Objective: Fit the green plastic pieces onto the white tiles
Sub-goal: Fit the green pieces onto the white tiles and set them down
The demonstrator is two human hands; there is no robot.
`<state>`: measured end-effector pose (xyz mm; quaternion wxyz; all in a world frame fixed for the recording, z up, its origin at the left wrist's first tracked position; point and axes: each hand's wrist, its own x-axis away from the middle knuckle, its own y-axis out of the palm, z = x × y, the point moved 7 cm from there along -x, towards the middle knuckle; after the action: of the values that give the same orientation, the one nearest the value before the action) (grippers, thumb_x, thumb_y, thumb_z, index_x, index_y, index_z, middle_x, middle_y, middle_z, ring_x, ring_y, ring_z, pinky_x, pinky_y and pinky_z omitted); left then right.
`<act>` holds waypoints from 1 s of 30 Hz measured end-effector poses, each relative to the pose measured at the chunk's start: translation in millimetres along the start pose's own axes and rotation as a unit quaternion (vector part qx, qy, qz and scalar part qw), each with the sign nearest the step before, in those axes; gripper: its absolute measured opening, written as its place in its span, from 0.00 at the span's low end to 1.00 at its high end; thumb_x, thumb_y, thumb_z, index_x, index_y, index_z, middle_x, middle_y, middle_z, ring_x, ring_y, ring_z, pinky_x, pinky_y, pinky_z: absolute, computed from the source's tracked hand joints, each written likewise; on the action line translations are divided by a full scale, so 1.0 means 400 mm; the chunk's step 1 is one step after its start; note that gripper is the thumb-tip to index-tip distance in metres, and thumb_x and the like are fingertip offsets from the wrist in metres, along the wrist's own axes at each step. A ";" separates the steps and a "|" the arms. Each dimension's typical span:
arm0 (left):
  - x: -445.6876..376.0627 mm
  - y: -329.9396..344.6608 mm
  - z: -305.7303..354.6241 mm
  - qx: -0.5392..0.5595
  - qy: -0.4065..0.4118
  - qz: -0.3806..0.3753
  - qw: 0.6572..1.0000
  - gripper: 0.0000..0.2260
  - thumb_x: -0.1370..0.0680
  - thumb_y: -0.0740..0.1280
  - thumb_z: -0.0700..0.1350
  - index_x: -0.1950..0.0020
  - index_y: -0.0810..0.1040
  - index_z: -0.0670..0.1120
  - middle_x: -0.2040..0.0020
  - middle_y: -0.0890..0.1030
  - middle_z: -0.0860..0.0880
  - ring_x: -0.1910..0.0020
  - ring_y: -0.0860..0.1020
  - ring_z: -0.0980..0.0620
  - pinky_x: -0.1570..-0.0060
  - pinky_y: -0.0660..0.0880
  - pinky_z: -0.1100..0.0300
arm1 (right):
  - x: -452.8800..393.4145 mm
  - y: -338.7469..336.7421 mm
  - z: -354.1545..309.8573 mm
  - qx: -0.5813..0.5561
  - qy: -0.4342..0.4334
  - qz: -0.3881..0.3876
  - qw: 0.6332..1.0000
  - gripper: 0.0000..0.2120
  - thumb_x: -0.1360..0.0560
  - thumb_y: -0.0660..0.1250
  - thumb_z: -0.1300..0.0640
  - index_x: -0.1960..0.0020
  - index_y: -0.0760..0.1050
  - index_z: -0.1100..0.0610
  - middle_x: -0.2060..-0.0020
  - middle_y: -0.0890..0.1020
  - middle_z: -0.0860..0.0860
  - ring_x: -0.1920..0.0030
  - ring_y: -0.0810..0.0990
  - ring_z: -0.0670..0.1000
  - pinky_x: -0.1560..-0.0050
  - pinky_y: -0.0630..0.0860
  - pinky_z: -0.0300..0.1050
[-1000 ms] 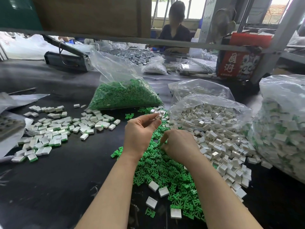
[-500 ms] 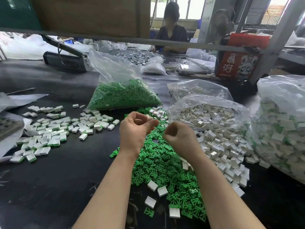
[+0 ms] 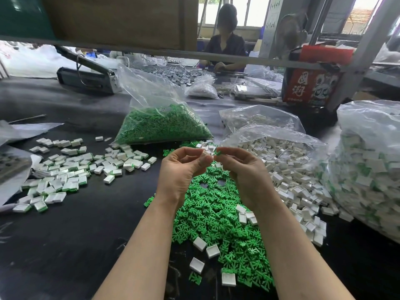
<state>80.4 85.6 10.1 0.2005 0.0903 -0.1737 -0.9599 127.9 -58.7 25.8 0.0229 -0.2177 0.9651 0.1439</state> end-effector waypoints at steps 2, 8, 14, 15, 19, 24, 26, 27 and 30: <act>0.003 0.006 0.001 0.002 -0.002 -0.011 1.000 0.11 0.38 0.77 0.41 0.57 0.82 0.44 0.61 0.86 0.47 0.62 0.84 0.53 0.64 0.78 0.64 | 0.001 -0.001 -0.002 -0.005 -0.005 0.004 1.000 0.08 0.27 0.70 0.66 0.51 0.82 0.58 0.59 0.85 0.49 0.60 0.81 0.41 0.58 0.75 0.34; 0.007 0.014 0.006 0.009 0.001 -0.026 1.000 0.10 0.39 0.77 0.41 0.60 0.83 0.45 0.62 0.85 0.47 0.64 0.83 0.54 0.65 0.78 0.64 | 0.007 0.000 -0.020 0.048 -0.056 0.019 0.997 0.09 0.26 0.70 0.66 0.46 0.80 0.61 0.60 0.83 0.50 0.63 0.80 0.39 0.61 0.75 0.32; 0.010 0.012 0.010 0.008 0.003 -0.022 1.000 0.11 0.39 0.78 0.42 0.58 0.85 0.45 0.61 0.86 0.46 0.64 0.83 0.52 0.64 0.78 0.63 | 0.009 -0.005 -0.032 0.062 -0.098 0.029 0.993 0.05 0.28 0.72 0.64 0.52 0.81 0.59 0.61 0.85 0.47 0.60 0.82 0.42 0.58 0.76 0.33; 0.012 0.013 0.011 0.008 0.005 -0.022 1.000 0.11 0.39 0.77 0.42 0.57 0.85 0.45 0.60 0.86 0.45 0.63 0.83 0.52 0.64 0.78 0.63 | 0.009 -0.005 -0.032 0.062 -0.101 0.029 0.992 0.05 0.28 0.72 0.64 0.52 0.81 0.59 0.61 0.85 0.47 0.59 0.83 0.43 0.56 0.77 0.33; 0.013 0.014 0.014 0.001 0.012 -0.024 1.000 0.11 0.39 0.77 0.42 0.57 0.85 0.45 0.59 0.86 0.45 0.62 0.83 0.51 0.62 0.79 0.62 | 0.009 -0.003 -0.038 0.069 -0.120 0.027 0.990 0.05 0.28 0.72 0.65 0.52 0.81 0.59 0.60 0.86 0.49 0.57 0.84 0.46 0.54 0.78 0.35; 0.014 0.014 0.017 -0.003 0.014 -0.019 1.000 0.12 0.38 0.77 0.41 0.56 0.85 0.43 0.60 0.86 0.46 0.63 0.83 0.53 0.63 0.78 0.64 | 0.012 0.004 -0.045 0.084 -0.140 0.025 0.986 0.06 0.29 0.72 0.66 0.53 0.82 0.59 0.60 0.86 0.51 0.56 0.84 0.49 0.53 0.78 0.37; 0.015 0.014 0.018 -0.006 0.017 -0.019 1.000 0.11 0.38 0.77 0.41 0.56 0.85 0.44 0.61 0.86 0.46 0.63 0.83 0.53 0.63 0.78 0.64 | 0.013 0.004 -0.048 0.094 -0.148 0.033 0.984 0.06 0.29 0.72 0.67 0.53 0.82 0.60 0.59 0.86 0.53 0.57 0.84 0.49 0.53 0.79 0.38; 0.015 0.014 0.019 -0.006 0.018 -0.020 1.000 0.11 0.38 0.77 0.41 0.57 0.85 0.44 0.61 0.86 0.46 0.63 0.83 0.53 0.63 0.78 0.64 | 0.013 0.004 -0.049 0.099 -0.153 0.037 0.983 0.06 0.29 0.72 0.67 0.53 0.82 0.61 0.59 0.86 0.53 0.57 0.84 0.49 0.53 0.79 0.38; 0.015 0.012 0.019 -0.005 0.018 -0.019 1.000 0.10 0.39 0.77 0.41 0.59 0.86 0.46 0.61 0.86 0.46 0.63 0.83 0.53 0.63 0.79 0.64 | 0.014 0.005 -0.052 0.110 -0.159 0.039 0.980 0.06 0.29 0.73 0.68 0.52 0.82 0.62 0.59 0.86 0.54 0.57 0.85 0.49 0.53 0.79 0.38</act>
<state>75.0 81.2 18.3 0.1862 0.1097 -0.1640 -0.9625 122.2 -65.3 45.6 0.1947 -0.1502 0.9667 0.0703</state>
